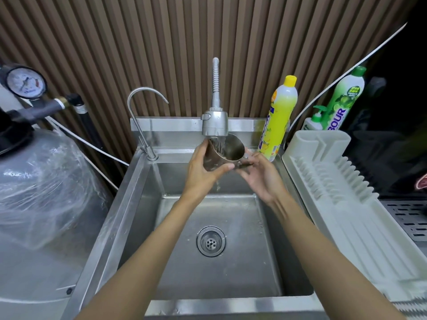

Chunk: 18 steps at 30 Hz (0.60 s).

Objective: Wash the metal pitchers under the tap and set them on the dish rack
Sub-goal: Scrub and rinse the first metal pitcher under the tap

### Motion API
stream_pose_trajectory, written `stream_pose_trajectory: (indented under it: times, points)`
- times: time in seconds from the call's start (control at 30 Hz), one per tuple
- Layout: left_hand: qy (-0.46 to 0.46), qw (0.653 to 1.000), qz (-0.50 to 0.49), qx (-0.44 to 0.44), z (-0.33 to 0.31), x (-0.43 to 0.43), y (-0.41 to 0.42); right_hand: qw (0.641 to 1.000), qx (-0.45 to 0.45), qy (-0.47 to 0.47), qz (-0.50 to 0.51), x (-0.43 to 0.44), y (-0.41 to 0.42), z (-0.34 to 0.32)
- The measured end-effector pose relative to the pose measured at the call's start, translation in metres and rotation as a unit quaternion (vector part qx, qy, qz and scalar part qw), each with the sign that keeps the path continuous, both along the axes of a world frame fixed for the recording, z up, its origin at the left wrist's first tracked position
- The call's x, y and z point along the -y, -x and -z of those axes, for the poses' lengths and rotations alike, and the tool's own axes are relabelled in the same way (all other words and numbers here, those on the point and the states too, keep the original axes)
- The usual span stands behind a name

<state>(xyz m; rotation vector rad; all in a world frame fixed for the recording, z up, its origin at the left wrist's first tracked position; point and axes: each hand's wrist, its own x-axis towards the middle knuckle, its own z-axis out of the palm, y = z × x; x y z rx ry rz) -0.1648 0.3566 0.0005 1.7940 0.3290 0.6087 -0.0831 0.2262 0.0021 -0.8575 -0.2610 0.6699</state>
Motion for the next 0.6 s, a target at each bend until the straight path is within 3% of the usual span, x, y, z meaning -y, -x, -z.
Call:
stream_pose_trajectory:
  times: [0.13,0.3,0.47,0.6]
  points:
    - [-0.091,0.995,-0.035,-0.017,-0.014,-0.010,0.007,0.998,-0.017,0.000,-0.053,-0.009,0.007,0.006]
    - [-0.165,0.982,-0.072,-0.054,-0.017,-0.015,0.016,0.996,-0.022,0.076,-0.051,-0.012,0.009,0.005]
    - [-0.096,0.983,-0.107,-0.110,-0.010,-0.005,0.020,0.962,0.075,0.260,-0.016,-0.009,0.005,-0.023]
    - [-0.005,0.988,-0.104,-0.113,-0.003,0.009,0.019,0.921,0.169,0.350,0.033,-0.008,-0.006,-0.045]
